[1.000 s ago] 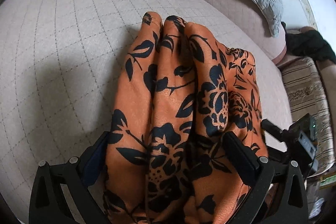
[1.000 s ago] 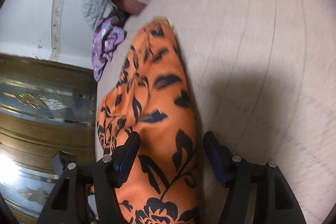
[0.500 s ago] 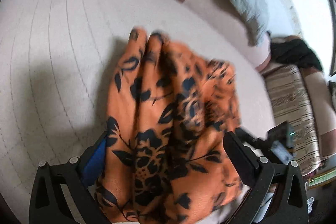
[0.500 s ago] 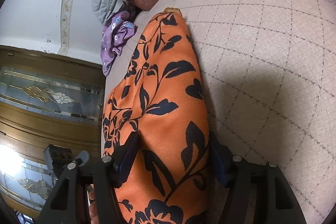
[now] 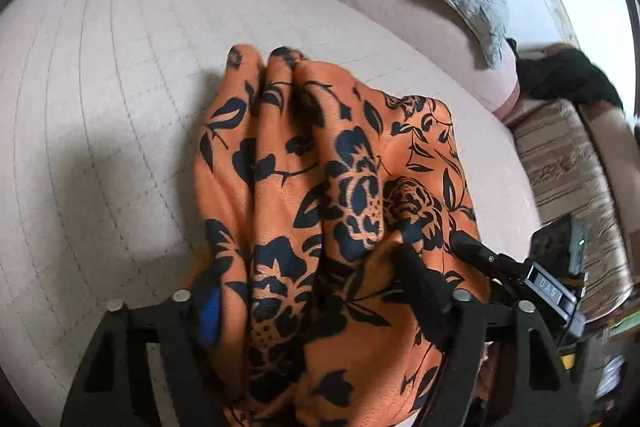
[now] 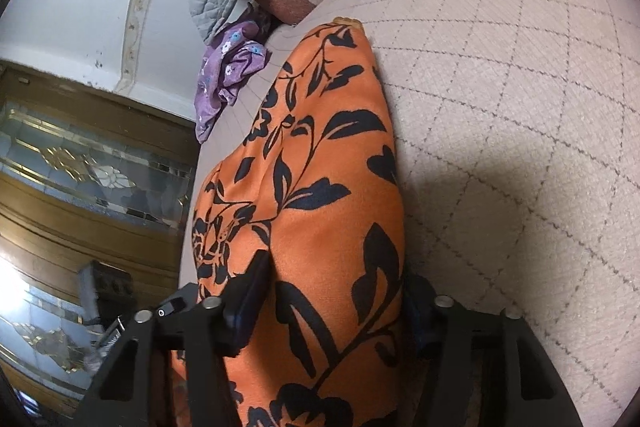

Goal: Fold small clothes

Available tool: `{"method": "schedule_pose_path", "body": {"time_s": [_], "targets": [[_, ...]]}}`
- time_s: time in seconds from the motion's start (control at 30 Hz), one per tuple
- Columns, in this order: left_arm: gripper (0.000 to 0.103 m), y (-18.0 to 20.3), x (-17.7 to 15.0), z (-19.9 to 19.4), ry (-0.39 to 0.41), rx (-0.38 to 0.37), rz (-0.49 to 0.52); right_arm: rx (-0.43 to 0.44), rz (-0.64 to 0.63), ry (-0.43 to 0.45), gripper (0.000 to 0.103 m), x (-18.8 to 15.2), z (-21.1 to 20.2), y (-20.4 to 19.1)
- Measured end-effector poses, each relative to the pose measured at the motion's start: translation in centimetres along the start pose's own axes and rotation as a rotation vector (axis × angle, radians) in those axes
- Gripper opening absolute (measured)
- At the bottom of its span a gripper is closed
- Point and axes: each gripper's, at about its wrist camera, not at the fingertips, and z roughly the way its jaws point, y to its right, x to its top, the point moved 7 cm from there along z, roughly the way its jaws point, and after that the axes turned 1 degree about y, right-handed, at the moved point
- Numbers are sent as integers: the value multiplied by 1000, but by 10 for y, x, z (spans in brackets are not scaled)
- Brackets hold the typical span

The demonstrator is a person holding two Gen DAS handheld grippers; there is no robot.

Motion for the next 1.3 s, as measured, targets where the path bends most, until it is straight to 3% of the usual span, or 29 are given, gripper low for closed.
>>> {"method": "schedule_pose_path", "body": {"time_s": [0.13,0.37,0.63,0.8,1.1,1.13,1.2,1.27,1.3], "targets": [[53,12,1,-2,37,18,51,-29,-43,28,50,0,-2,-5],[37,21,1,-9,90,74,111,-57,-114,64,45,1,-10,-14],[30,29,-6,-20,123,137,166,-60,-183,103,43,4,-21,-28],[21,41,-10,-26,144,126,200,-73,-219,137,42,6,-32,-33],[21,62,-17,-31,145,141,252,-93,-285,161,41,-1,-52,-38],[22,57,-15,-28,127,155,233,-100,-273,149,41,0,-52,-33],[34,44,-13,-22,94,191,197,-118,-242,119,41,0,-48,-21],[70,27,-12,-19,59,201,144,-125,-208,88,41,-1,-41,-11],[74,19,-10,-19,50,191,103,-124,-184,75,42,-1,-39,-6]]}}
